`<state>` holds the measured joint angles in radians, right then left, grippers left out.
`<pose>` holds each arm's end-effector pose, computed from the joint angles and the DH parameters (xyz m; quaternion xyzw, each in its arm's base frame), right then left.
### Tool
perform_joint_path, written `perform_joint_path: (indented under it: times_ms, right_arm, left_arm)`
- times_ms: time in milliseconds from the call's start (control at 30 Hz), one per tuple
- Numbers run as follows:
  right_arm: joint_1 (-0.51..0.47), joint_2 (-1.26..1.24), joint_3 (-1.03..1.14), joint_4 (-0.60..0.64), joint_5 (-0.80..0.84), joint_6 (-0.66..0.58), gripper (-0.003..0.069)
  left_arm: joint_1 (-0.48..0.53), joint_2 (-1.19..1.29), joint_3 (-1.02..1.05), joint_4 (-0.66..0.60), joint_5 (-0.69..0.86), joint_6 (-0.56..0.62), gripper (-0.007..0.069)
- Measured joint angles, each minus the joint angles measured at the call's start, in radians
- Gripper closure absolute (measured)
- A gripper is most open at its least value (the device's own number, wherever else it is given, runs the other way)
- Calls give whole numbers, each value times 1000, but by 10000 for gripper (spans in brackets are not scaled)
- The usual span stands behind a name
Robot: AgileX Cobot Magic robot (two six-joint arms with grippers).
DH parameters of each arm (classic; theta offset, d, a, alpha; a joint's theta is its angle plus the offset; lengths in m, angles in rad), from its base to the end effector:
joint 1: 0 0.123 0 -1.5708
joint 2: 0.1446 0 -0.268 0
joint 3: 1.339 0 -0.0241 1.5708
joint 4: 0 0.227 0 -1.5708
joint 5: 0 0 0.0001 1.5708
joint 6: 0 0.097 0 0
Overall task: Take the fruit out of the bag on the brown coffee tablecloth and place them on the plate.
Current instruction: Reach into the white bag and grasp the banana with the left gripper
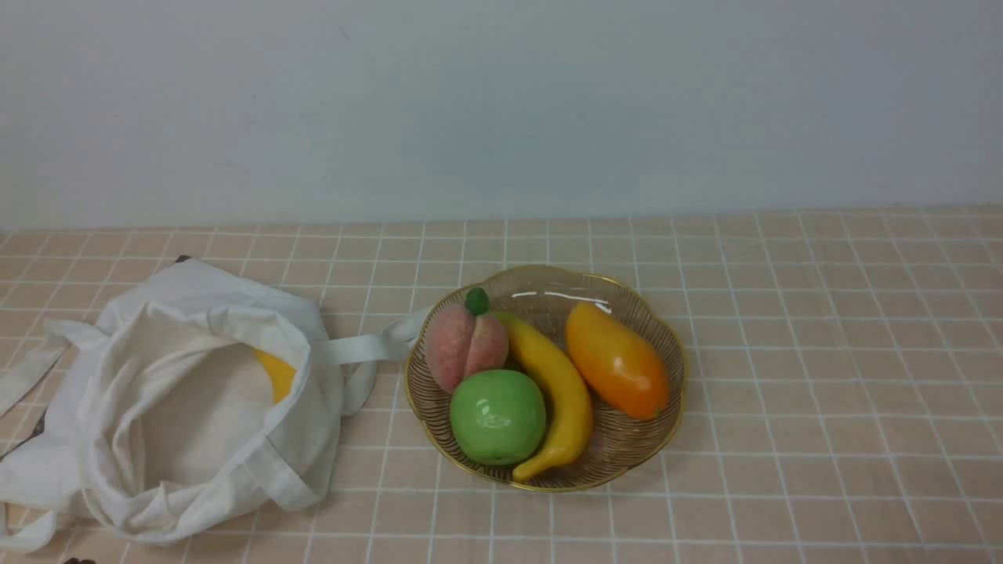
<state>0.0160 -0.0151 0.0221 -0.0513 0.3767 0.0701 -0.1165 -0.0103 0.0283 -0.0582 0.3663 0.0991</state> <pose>0.0513 -0.0010 0.1714 0.0082 0.8036 0.0038 0.5951 0.0513 -0.0080 0.1702 0.0709 0.8007 -0.0297 0.5942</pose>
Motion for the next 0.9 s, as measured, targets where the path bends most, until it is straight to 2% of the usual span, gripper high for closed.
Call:
perform_joint_path:
  times_ms: [833,900]
  right_arm:
    - [0,0,0,0,0,0,676]
    - [0,0,0,0,0,0,676]
  left_arm:
    - [0,0,0,3,-1,0,632]
    - [0,0,0,-33,-40,-13,632]
